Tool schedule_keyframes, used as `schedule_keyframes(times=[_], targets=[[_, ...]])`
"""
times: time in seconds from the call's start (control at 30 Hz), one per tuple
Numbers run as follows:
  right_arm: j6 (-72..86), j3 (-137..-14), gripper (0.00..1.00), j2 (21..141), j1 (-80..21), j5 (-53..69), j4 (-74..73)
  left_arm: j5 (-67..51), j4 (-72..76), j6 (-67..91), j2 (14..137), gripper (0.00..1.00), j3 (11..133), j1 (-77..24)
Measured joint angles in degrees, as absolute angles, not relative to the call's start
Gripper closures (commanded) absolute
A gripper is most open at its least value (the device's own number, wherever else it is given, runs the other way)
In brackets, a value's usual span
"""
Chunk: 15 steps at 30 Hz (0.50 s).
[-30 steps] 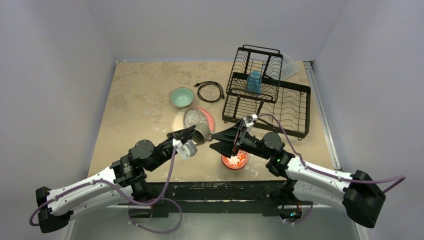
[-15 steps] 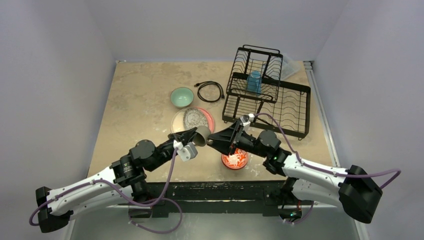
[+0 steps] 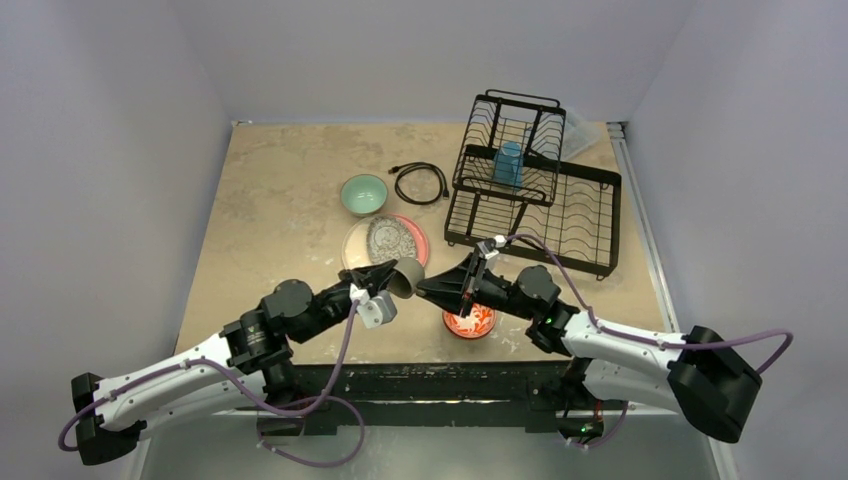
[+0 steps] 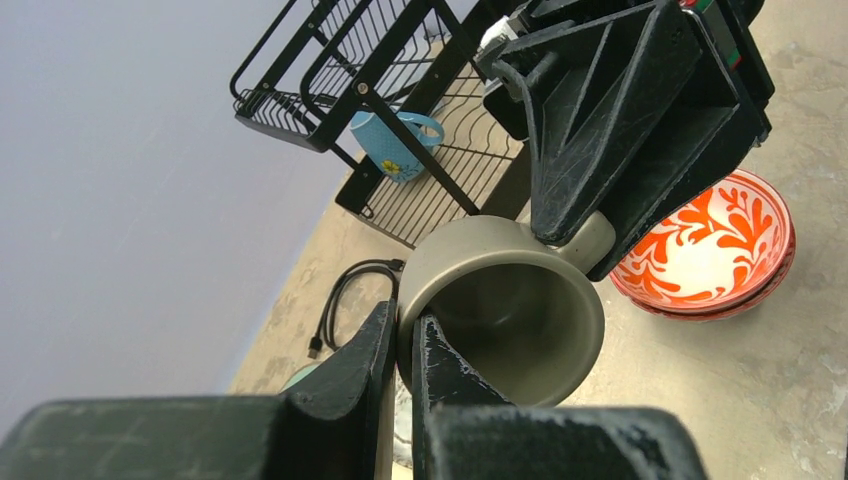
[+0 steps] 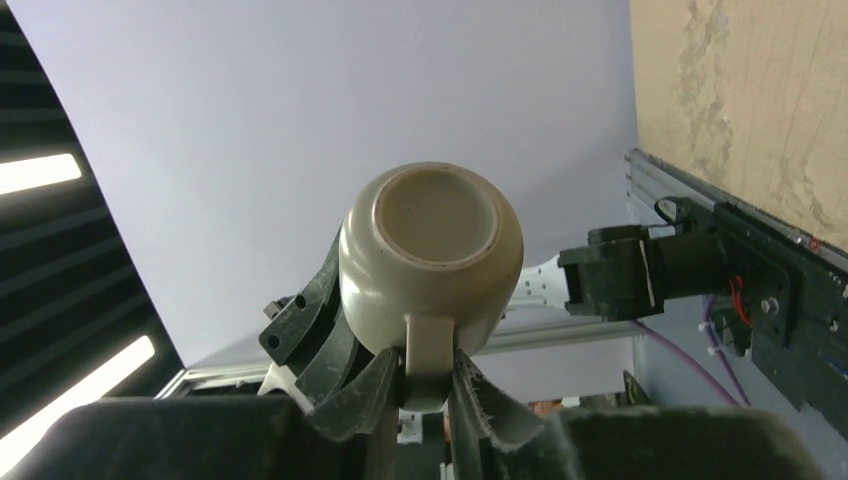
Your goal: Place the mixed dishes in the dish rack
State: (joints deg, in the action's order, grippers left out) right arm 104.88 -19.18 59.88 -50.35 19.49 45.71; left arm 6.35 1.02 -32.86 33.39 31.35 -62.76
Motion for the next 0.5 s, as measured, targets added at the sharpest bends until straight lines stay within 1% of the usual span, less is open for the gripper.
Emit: schedule_keyframes(times=[0.07,0.23,0.27,0.3,0.33,0.37,0.4,0.43,0.5], targets=[[105.65,-18.98,1.0,60.34,-50.33,19.84,46.52,6.42,0.67,-33.47,33.36,1.0,31.35,-62.76],[106.56,-18.85,1.0,61.14,-50.24,20.49,48.16,6.37,0.6,-34.15,33.5,1.0,31.33,-62.76],[106.56,-18.76,1.0,61.19,-50.24,20.51,48.34,6.39,0.6,-34.13,33.61,0.95,31.33,-62.76],[106.56,-18.65,1.0,61.21,-50.24,20.51,48.47,6.42,0.6,-34.11,33.76,0.87,31.33,-62.76],[106.54,-18.59,1.0,61.25,-50.22,20.49,48.49,6.46,0.58,-34.09,33.95,0.78,31.35,-62.76],[106.41,-18.52,1.0,61.34,-50.17,20.51,48.47,6.72,0.51,-34.0,34.26,0.66,31.4,-62.76],[106.13,-18.44,1.0,61.43,-50.15,20.47,48.45,6.68,0.4,-33.54,34.68,0.58,31.59,-62.76],[105.84,-18.39,1.0,61.52,-50.15,20.49,48.34,6.33,0.4,-33.28,35.24,0.51,31.86,-62.89],[105.16,-18.22,1.0,61.36,-50.19,20.47,47.79,5.93,0.43,-32.29,36.23,0.42,32.47,-63.44]])
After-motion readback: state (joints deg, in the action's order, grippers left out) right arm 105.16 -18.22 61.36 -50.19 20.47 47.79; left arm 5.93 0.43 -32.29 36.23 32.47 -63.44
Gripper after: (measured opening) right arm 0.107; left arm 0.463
